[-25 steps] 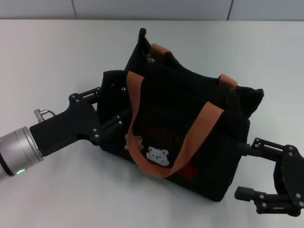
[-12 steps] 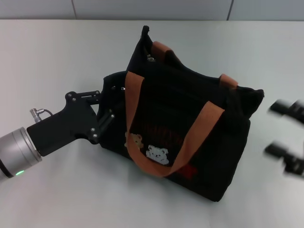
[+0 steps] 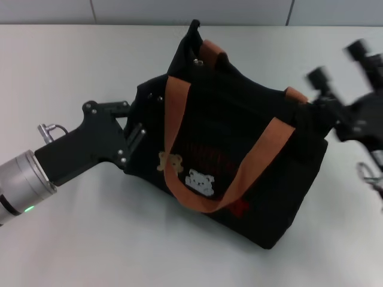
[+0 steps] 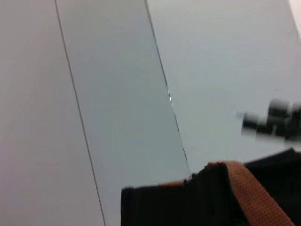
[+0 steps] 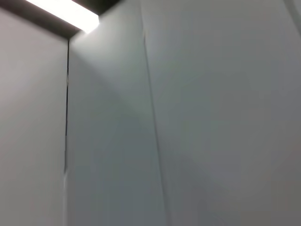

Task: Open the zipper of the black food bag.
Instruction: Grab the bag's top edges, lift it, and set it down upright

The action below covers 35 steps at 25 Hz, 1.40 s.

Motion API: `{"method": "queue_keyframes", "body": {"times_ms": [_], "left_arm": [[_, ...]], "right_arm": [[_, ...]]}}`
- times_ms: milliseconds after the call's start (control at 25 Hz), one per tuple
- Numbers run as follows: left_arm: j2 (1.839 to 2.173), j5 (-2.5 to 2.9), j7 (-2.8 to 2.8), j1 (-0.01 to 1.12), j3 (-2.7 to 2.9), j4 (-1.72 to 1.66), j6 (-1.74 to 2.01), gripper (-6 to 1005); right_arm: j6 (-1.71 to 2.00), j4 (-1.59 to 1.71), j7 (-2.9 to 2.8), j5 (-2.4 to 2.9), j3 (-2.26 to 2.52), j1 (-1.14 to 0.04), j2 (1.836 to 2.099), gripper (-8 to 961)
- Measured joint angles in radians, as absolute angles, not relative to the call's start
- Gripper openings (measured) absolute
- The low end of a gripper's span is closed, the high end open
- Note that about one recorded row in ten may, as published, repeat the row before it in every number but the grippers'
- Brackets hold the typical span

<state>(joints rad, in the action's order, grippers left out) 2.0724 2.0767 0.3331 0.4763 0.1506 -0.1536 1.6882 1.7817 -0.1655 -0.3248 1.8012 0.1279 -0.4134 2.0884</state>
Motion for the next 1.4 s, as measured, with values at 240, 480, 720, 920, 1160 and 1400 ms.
{"method": "queue_keyframes", "body": {"times_ms": [240, 480, 720, 920, 1160, 1400], "left_arm": [[2.072, 2.04, 0.234, 0.482, 0.148, -0.163, 1.8, 104], [2.072, 2.016, 0.035, 0.496, 0.149, -0.161, 1.893, 99], [2.076, 2.023, -0.264, 0.5, 0.169, -0.116, 1.917, 94], [2.076, 2.023, -0.41, 0.495, 0.17, -0.085, 1.914, 95], [2.077, 2.026, -0.512, 0.5, 0.183, -0.044, 1.911, 95], [2.079, 2.027, -0.569, 0.497, 0.191, -0.012, 1.901, 96]], "right_arm": [[1.661, -0.161, -0.331, 1.802, 0.266, -0.43, 2.083, 830], [1.543, -0.136, -0.37, 1.803, 0.365, -0.469, 2.084, 830], [1.389, -0.178, -0.369, 1.803, 0.392, -0.566, 2.091, 831], [1.303, -0.21, -0.363, 1.8, 0.39, -0.647, 2.093, 831], [1.196, -0.256, -0.267, 1.798, 0.311, -0.681, 2.094, 832], [1.524, -0.206, -0.229, 1.793, 0.238, -0.455, 2.091, 829]]}}
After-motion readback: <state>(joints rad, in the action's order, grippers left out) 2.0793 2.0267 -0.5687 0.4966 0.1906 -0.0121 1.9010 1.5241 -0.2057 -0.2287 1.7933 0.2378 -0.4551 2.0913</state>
